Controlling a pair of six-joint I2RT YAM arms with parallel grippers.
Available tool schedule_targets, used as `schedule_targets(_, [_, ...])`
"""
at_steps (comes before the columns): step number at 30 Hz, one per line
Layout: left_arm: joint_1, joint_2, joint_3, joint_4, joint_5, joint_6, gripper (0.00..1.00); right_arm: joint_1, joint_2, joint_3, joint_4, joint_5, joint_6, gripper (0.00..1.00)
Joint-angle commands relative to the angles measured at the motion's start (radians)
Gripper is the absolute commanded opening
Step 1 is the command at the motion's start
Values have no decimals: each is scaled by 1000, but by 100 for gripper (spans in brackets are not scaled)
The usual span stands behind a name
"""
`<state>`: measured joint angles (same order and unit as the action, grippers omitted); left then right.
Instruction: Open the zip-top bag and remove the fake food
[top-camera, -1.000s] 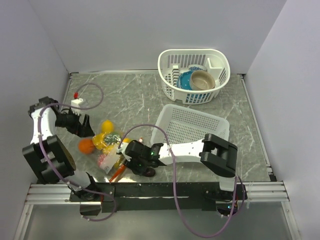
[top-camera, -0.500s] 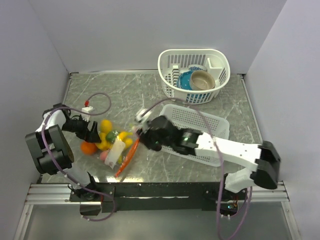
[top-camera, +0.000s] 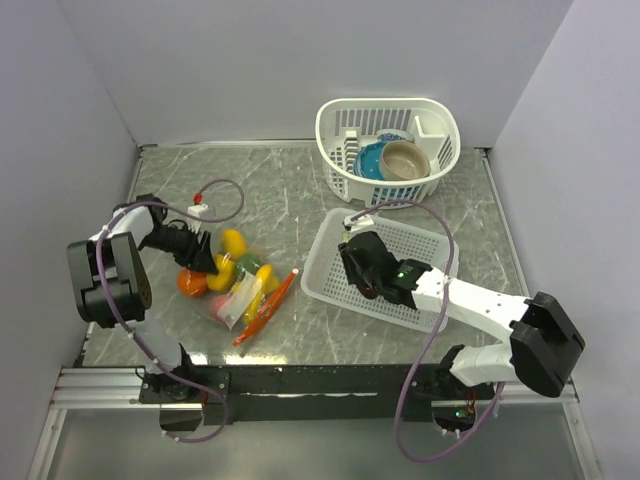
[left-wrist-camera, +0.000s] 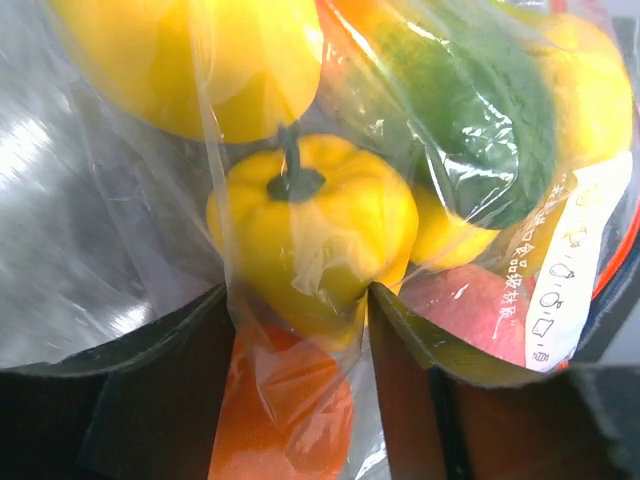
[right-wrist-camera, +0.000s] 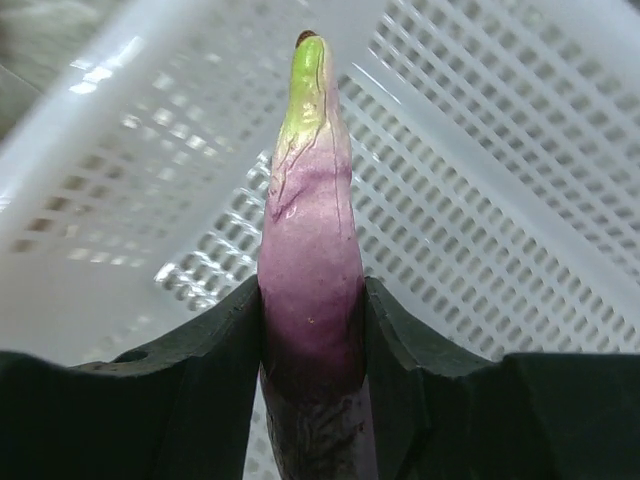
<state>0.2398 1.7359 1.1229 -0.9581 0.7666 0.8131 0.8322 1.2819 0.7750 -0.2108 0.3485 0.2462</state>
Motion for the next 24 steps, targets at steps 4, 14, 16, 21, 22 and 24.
schedule_targets(4, [-45, 5, 165, -48, 39, -17, 71, -4, 23, 9, 28, 90, 110, 78])
schedule_targets(14, [-56, 42, 235, -139, 4, 24, 21, 66, -74, 55, 51, 135, 114, 80])
schedule_targets(16, [-47, 47, 224, -142, -27, 24, 30, 113, -84, 81, 63, 130, 96, 80])
schedule_targets(21, [16, 36, 216, -152, -61, 37, 76, 283, -36, 119, 77, 176, 31, 81])
schedule_targets(22, [19, 36, 216, -162, -62, 44, 99, 297, -24, 121, 85, 170, 31, 81])
schedule_targets(24, [19, 34, 203, -174, -75, 61, 99, 320, 10, 122, 94, 147, 41, 82])
